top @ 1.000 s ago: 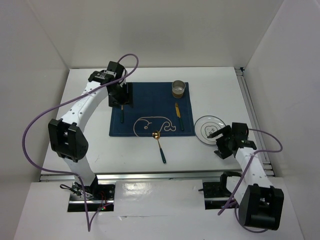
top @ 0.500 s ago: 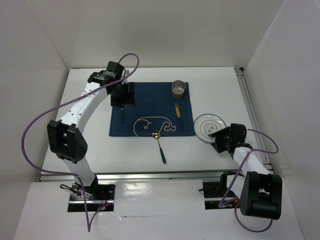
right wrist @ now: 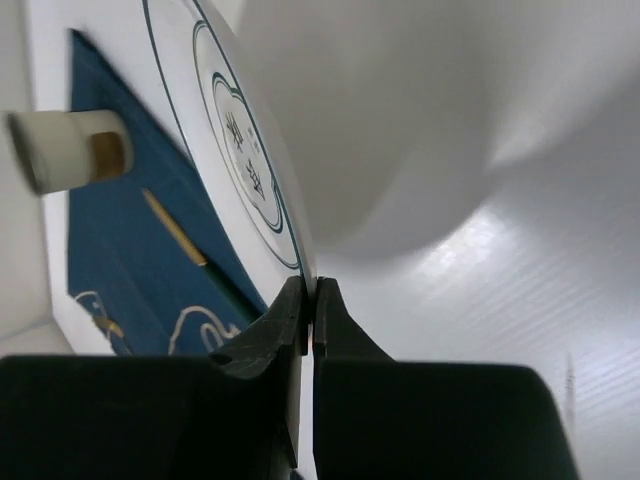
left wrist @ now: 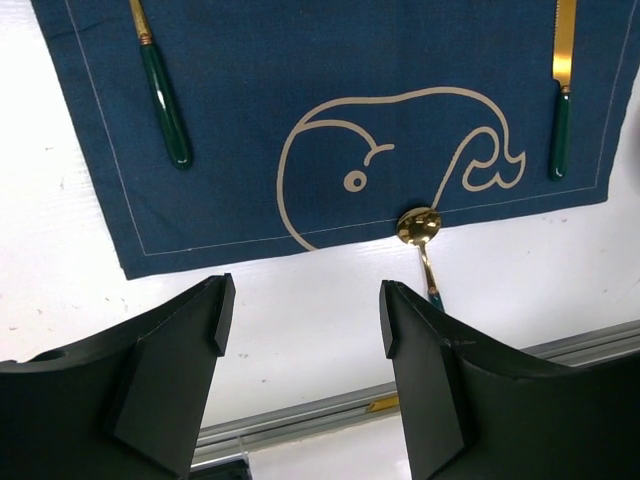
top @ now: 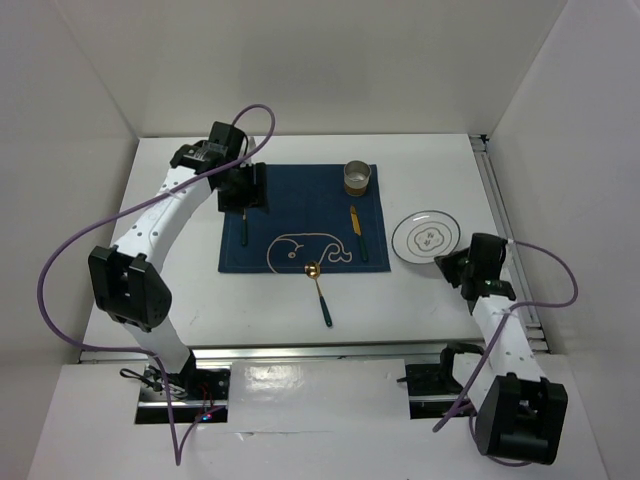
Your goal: Set the dinner table for one person
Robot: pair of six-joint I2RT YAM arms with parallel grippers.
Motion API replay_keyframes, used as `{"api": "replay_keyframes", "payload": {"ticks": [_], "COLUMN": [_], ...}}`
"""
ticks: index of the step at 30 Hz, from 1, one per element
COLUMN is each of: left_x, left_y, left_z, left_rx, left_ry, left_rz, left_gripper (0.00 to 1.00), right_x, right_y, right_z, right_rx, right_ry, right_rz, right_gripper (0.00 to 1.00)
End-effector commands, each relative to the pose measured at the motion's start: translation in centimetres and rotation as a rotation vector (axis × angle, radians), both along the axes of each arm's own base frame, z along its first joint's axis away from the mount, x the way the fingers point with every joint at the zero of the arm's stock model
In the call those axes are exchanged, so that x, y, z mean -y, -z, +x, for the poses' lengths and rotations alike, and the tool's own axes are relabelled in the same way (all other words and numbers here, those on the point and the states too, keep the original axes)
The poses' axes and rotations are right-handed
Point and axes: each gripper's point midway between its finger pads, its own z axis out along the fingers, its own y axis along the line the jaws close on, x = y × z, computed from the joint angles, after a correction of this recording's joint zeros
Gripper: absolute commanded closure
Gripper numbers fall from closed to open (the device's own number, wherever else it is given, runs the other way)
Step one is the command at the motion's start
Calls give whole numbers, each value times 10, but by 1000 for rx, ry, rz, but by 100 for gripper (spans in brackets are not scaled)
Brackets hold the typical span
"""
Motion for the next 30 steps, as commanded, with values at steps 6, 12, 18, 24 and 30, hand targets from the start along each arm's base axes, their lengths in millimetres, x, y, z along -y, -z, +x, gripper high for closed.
{"api": "replay_keyframes", "payload": {"ticks": [6,12,18,24,30], "left_x": [-8,-39,-48,-52,-53], "left_y": [-36,-63,-96,-77,-63], "left_z": [8,5,-11,-19,-26], "left_rx": [91,175,275,212,179], "left_ry": [-42,-223,-308,-316,-311], "left_rz": [16,101,28,43,39], "left_gripper": [23,22,22,22,22], "right_x": [-48,-161,-258,-307,-322], "right_y": [-143,-147,-130,-79,-41], "right_z": [53,93,122,143,152], "right_rx": [358,358,313,213,178], "right_ry": [-276,-646,-860,-919,-912], "right_rz": [-118,-9,92,145,198], "right_gripper": [100,100,100,100,100]}}
